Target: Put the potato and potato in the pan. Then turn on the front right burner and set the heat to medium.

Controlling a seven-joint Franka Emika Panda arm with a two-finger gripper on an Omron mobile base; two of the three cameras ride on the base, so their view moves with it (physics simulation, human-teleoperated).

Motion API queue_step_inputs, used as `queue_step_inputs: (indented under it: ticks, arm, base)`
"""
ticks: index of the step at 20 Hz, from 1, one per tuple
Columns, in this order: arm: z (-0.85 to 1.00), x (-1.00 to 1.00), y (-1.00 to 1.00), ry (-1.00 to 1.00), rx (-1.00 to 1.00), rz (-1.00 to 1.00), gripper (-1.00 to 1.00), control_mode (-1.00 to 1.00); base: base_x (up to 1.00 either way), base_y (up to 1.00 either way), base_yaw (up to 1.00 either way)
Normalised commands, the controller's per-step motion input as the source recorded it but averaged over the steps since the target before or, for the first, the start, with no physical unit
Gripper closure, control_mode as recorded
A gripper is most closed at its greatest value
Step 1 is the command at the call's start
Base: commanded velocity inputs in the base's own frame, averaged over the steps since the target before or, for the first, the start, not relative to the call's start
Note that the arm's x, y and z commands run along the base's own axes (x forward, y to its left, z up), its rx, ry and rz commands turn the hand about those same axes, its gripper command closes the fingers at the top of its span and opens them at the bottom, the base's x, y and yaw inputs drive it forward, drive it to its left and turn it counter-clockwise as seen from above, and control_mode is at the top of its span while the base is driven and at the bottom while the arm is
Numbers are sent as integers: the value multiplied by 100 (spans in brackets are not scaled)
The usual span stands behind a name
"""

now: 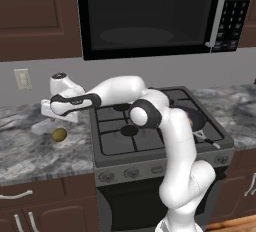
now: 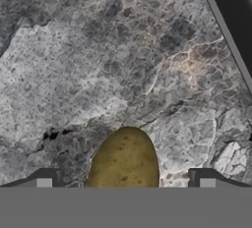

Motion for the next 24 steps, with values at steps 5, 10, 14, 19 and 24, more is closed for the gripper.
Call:
queue_step_inputs:
  ticks: [5, 10, 14, 19, 24]
  arm:
    - [-34, 0, 0, 0, 0, 0, -100, -100]
    - [-23, 0, 16, 0, 0, -5, -100, -100]
    - [-10, 0, 14, 0, 0, -11, -100, -100]
    - [-3, 0, 5, 0, 0, -14, -100, -100]
    - [-8, -1, 0, 0, 0, -14, -100, -100]
  base:
    - [0, 0, 0]
    - [0, 0, 0]
    - [0, 0, 0]
    - [0, 0, 0]
    - [0, 0, 0]
